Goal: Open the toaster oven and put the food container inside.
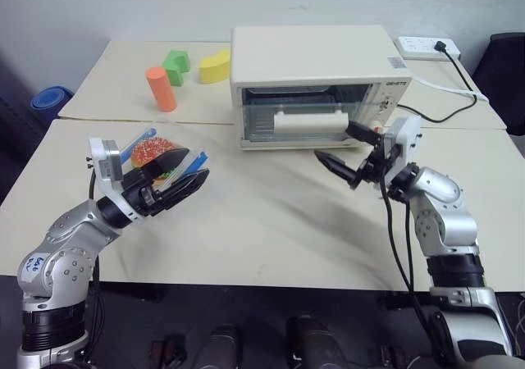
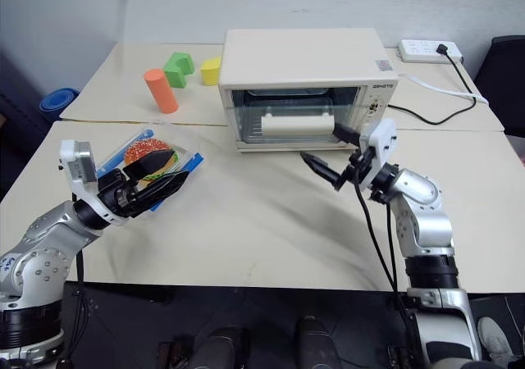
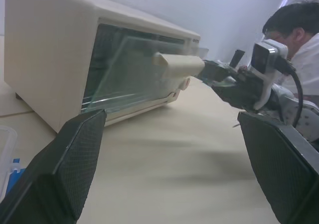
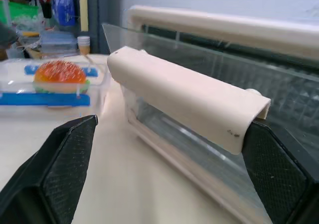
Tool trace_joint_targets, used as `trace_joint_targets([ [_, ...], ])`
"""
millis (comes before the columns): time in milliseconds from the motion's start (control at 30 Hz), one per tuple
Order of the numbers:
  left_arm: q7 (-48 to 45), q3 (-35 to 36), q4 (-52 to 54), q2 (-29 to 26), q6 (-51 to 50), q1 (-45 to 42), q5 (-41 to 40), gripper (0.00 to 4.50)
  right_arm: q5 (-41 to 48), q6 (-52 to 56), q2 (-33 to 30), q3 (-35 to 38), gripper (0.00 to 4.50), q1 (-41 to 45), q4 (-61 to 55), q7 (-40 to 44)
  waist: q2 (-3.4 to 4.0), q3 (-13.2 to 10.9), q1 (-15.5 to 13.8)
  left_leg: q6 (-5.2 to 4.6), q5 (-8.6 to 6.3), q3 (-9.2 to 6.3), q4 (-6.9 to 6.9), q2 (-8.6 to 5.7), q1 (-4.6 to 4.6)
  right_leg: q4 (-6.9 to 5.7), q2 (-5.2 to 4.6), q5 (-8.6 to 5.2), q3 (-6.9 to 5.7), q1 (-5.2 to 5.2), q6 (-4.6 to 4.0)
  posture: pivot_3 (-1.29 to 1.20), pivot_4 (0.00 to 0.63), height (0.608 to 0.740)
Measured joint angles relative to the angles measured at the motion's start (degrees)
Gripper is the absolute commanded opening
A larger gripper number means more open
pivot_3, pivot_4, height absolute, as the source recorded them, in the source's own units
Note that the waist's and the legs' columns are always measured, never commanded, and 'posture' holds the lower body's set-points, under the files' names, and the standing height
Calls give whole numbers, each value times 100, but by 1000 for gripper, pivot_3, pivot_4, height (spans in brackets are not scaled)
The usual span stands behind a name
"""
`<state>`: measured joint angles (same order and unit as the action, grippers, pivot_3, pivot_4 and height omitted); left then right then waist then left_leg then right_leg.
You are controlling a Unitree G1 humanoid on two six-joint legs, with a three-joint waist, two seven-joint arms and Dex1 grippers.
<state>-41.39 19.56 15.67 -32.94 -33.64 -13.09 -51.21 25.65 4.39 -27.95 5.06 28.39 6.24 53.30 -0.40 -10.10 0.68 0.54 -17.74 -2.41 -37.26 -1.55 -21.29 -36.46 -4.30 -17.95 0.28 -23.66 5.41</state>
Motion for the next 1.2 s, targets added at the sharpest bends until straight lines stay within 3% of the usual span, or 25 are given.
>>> trace_joint_targets([
  [167, 7, -299, -643, 59, 340, -731, 570, 3296, -276, -161, -171, -86, 4500, -737, -364, 149, -1, -1, -53, -1, 2, 3, -9, -3, 6, 0, 4, 0, 0, 7, 0, 0, 150, 740],
  [533, -295, -1329, -3316, 923, 1596, -2877, 2084, 8, -568, -1032, -60, -136, 4500, -821, -31, 174, -6, -3, -45, 6, 4, 21, -4, 4, 1, -17, 19, 2, -9, -3, 3, 0, 150, 740],
  [800, -1067, -1994, -3883, 1224, 2271, -3109, 2750, 8, -645, -1399, -131, 25, 4500, -1306, 51, 121, -9, -5, -67, 3, 2, 24, -20, 1, 0, -10, 16, 5, 2, 0, 9, 0, 150, 740],
  [1033, -1208, -2389, -3810, 1238, 2551, -2511, 3326, 8, -636, -1599, -520, 588, 4500, -2693, -427, 57, -10, -6, -91, -1, 0, 20, -19, 1, 5, -4, 14, 5, 12, 8, 9, 0, 150, 740],
  [1200, -768, -2560, -3713, 1248, 2746, -2185, 3873, 8, -392, -1534, -485, 1264, 4500, -3760, -1053, -384, -12, -7, -105, -4, -1, 24, -22, 3, 11, -3, 14, 5, 19, 13, 10, 0, 150, 740],
])
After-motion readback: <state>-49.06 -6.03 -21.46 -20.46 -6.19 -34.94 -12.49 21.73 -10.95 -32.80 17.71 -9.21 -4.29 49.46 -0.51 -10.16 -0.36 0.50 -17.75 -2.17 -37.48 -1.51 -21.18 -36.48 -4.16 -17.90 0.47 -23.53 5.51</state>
